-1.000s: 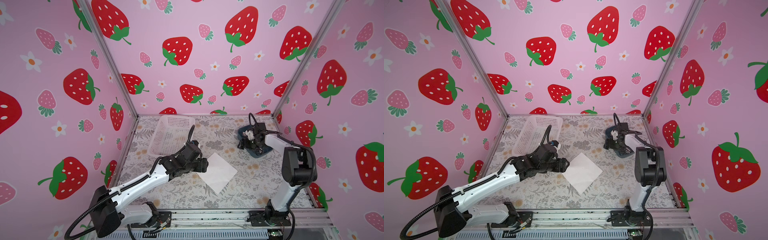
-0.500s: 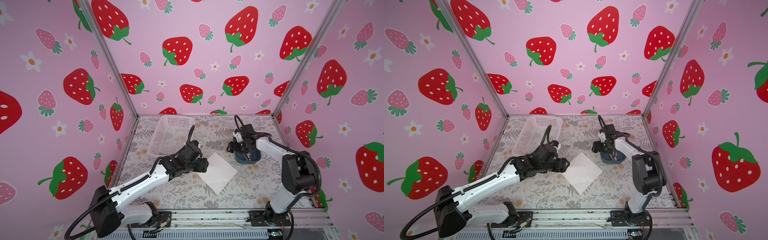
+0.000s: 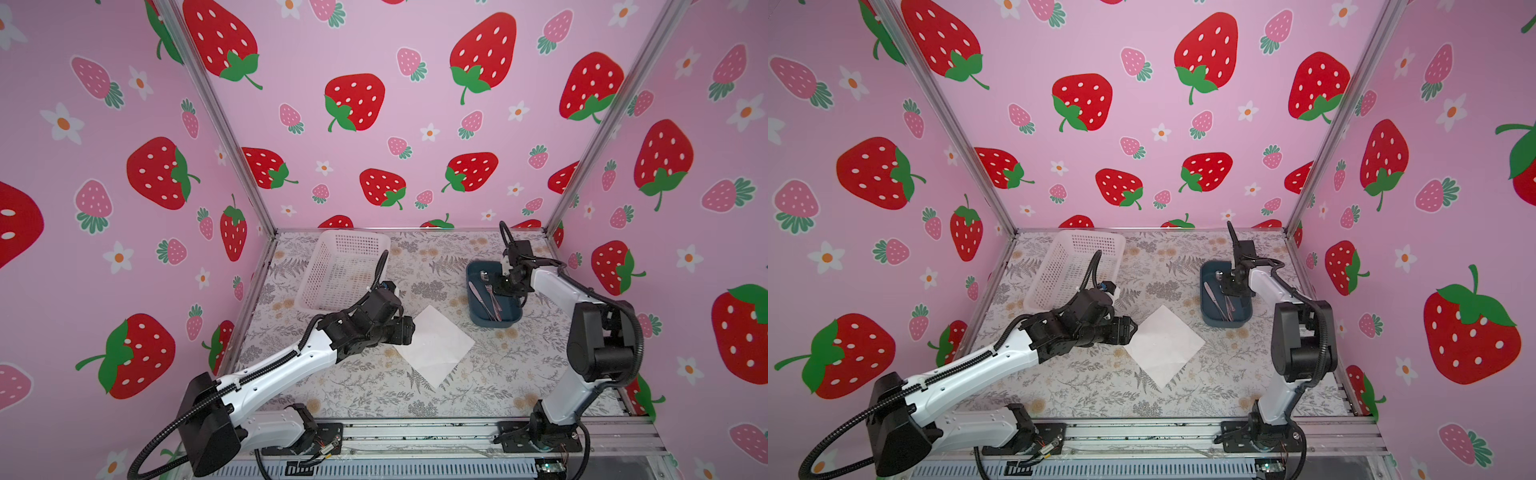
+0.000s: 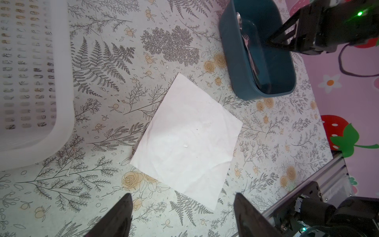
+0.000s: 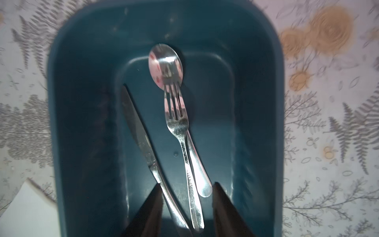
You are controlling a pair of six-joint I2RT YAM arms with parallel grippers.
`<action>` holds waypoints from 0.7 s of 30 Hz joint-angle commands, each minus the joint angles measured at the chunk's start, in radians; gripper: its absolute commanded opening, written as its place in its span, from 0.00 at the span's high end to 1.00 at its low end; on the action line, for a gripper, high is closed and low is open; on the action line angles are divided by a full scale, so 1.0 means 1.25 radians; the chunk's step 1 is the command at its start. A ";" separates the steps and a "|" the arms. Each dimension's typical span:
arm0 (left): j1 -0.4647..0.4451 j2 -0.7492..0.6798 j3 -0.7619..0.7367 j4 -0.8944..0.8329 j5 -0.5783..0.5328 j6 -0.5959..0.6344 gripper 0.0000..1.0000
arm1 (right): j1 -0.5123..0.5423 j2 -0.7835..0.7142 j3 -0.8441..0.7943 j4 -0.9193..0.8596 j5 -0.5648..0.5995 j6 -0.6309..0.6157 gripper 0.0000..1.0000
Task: Place the utensils on the paper napkin and roll it up
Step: 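Lower the right gripper into the teal tray and grasp the silver fork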
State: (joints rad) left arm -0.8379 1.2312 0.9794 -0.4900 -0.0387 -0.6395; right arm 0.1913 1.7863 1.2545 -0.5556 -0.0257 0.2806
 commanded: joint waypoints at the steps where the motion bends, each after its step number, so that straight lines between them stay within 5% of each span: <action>1: 0.003 -0.009 0.001 0.002 -0.024 0.002 0.22 | 0.006 0.031 0.028 -0.048 -0.032 -0.028 0.65; 8: 0.002 -0.033 -0.012 0.024 -0.013 0.018 0.22 | -0.008 0.075 0.054 -0.029 -0.018 -0.016 0.70; 21: 0.003 -0.053 -0.034 0.027 -0.016 0.015 0.22 | -0.057 0.159 0.095 0.002 -0.145 -0.022 0.77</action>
State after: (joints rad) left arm -0.8379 1.1702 0.9382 -0.4606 -0.0452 -0.6247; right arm 0.1211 1.9671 1.3479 -0.5461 -0.1665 0.2676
